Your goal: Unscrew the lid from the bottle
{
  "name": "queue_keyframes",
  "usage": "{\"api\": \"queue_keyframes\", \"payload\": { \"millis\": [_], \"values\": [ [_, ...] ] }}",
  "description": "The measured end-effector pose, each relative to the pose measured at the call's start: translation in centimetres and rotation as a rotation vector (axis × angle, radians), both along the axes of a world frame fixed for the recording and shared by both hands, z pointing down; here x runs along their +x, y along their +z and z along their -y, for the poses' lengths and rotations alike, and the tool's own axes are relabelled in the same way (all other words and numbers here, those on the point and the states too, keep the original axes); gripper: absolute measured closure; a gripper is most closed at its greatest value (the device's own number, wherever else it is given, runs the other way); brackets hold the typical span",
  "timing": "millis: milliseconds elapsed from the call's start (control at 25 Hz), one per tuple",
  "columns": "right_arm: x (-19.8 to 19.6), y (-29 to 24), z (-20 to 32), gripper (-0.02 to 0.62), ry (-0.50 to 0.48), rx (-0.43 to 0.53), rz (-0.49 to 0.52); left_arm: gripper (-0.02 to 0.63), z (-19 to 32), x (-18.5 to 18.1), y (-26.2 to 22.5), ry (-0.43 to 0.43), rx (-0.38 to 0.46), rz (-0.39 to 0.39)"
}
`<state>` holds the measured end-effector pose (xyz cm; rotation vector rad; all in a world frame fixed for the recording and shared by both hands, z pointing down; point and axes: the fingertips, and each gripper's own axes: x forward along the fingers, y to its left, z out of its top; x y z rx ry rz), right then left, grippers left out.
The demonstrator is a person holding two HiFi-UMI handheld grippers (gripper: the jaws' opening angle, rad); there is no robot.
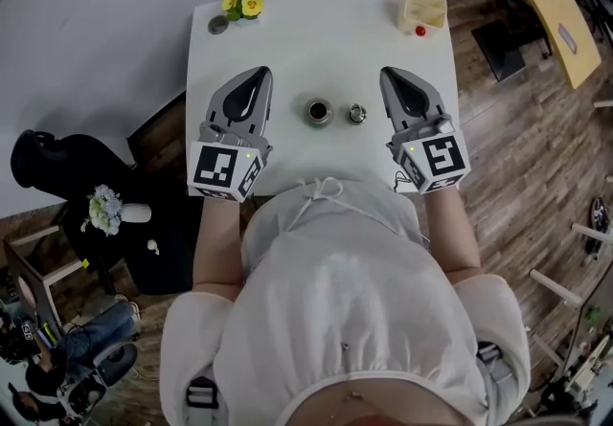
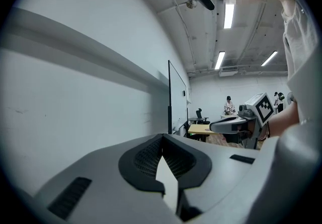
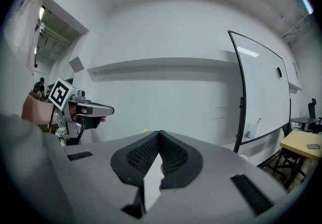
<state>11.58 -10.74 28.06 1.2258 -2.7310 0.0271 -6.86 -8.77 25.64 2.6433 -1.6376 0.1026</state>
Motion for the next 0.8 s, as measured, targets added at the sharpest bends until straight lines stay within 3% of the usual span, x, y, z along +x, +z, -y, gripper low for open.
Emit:
{"api": "queue_keyframes", "payload": {
  "millis": [400, 800],
  "values": [
    [1.7, 0.5, -1.1, 0.594, 0.046, -0.001, 0.021, 0.586, -1.5, 1.2, -0.1, -0.004, 0.020, 0.054],
    [2.0, 0.2, -1.5, 0.595, 0.032, 0.041, 0.028, 0.586, -3.1, 2.3, 0.8, -0.006, 0.013, 0.010]
  ]
}}
